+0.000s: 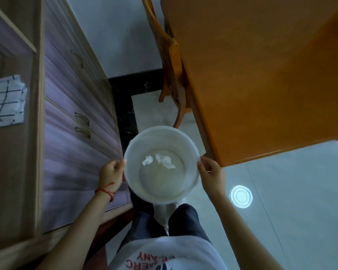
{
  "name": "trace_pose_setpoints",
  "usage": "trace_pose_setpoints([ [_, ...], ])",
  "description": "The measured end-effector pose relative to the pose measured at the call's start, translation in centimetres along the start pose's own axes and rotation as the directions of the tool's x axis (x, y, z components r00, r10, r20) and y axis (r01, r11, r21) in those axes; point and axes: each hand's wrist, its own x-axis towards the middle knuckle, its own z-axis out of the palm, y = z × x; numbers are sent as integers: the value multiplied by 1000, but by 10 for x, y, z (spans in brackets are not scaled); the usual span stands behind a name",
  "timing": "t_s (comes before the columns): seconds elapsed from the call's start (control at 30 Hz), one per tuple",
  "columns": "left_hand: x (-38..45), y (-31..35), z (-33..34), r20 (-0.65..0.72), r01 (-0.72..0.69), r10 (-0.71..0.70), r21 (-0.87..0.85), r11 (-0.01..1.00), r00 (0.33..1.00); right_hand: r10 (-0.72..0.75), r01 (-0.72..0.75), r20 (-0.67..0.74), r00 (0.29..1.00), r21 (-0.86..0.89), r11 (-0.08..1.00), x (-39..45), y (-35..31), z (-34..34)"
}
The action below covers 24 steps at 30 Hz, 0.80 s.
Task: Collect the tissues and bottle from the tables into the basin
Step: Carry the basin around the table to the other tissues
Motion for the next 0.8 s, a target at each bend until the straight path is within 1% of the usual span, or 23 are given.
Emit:
trace_pose_setpoints([
  [0.13, -33, -4, 1, 19, -23, 22, 72, 997, 1000, -1, 1, -12, 1000, 15, 1000, -33, 15, -19],
  [0.3, -72, -8, 16, 54, -55, 53, 39, 998, 997, 5, -3, -49, 999, 40, 999, -65, 40, -47],
  [0.43, -104, -9, 38, 99, -82, 79, 29, 996, 992, 64, -54, -115, 991, 87, 995, -92, 70, -77],
  [0.6, -137, -8, 75, 196, -145, 124, 97, 985, 973, 156, -124, -200, 967, 164, 979, -127, 109, -119],
  [0.7, -150, 2, 97, 287, -173, 140, 95, 980, 948, 232, -180, -255, 939, 211, 961, -146, 129, -141],
  [0.8, -159, 17, 120, 365, -216, 167, 98, 972, 916, 285, -204, -333, 899, 258, 944, -165, 146, -158],
])
